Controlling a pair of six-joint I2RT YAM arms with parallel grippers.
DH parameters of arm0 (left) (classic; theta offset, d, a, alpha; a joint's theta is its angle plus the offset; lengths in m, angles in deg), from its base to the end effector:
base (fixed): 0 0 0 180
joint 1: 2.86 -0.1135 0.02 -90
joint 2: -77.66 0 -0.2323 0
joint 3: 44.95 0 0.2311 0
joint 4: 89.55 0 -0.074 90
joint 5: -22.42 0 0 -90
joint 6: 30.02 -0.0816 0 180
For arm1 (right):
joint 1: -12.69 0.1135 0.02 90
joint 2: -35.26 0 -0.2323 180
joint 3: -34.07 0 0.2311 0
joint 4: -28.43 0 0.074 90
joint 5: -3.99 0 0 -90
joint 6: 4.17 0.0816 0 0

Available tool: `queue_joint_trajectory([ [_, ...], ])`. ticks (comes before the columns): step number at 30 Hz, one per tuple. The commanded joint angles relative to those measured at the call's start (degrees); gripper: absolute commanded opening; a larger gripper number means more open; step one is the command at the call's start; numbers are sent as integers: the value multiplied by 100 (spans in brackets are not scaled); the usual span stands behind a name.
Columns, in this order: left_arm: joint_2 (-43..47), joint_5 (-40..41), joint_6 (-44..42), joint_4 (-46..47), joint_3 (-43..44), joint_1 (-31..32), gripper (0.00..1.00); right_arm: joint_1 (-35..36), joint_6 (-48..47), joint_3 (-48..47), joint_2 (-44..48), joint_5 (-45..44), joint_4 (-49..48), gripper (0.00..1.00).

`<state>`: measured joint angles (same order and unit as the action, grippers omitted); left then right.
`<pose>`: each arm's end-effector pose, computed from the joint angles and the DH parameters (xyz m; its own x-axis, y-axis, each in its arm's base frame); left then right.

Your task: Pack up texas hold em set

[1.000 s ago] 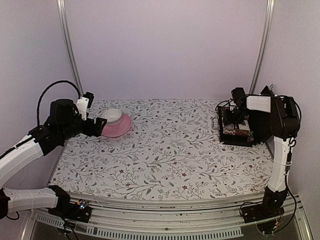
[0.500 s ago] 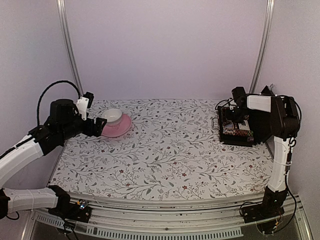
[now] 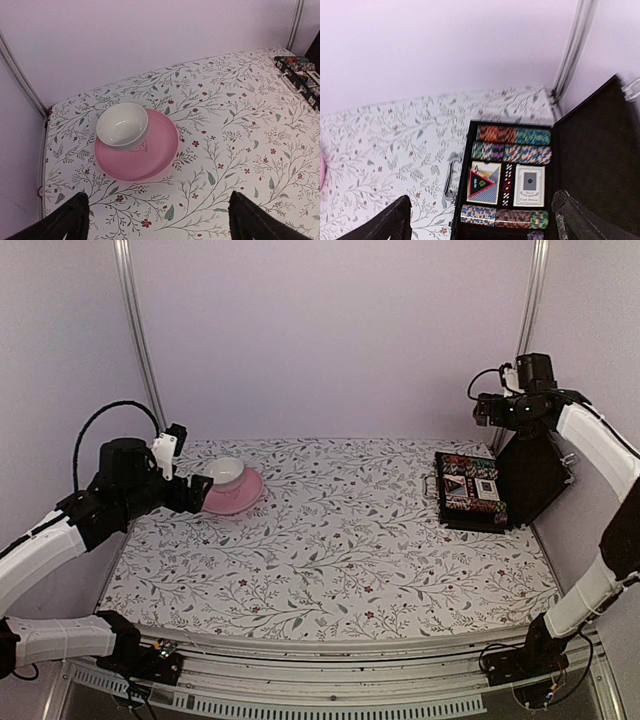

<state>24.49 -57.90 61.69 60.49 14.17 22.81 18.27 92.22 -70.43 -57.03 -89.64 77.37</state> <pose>0.2328 -0.0967 0.2606 -0.3752 0.1477 -0.9151 0.2775 0.9598 0.0411 0.3784 0.0318 0.3015 -0.5967 0.0533 -0.8007 0.0200 0.9985 0.0516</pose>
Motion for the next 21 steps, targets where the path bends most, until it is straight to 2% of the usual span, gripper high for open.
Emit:
queue_joint_trajectory([
  [1,87,19,35,-29,93,-75,97,-169,101,606,1398,-715,194,99],
  [5,105,2,39,-37,97,-79,97,-821,476,1191,2351,-252,118,99],
  [9,175,6,53,-55,101,-74,97,-1632,592,1730,2743,407,14,99],
  [18,307,-38,66,-38,75,-74,97,-3256,723,2630,2836,1755,-345,99],
  [21,298,-62,72,-38,75,-78,97,-3418,726,2725,2720,1952,-513,99],
])
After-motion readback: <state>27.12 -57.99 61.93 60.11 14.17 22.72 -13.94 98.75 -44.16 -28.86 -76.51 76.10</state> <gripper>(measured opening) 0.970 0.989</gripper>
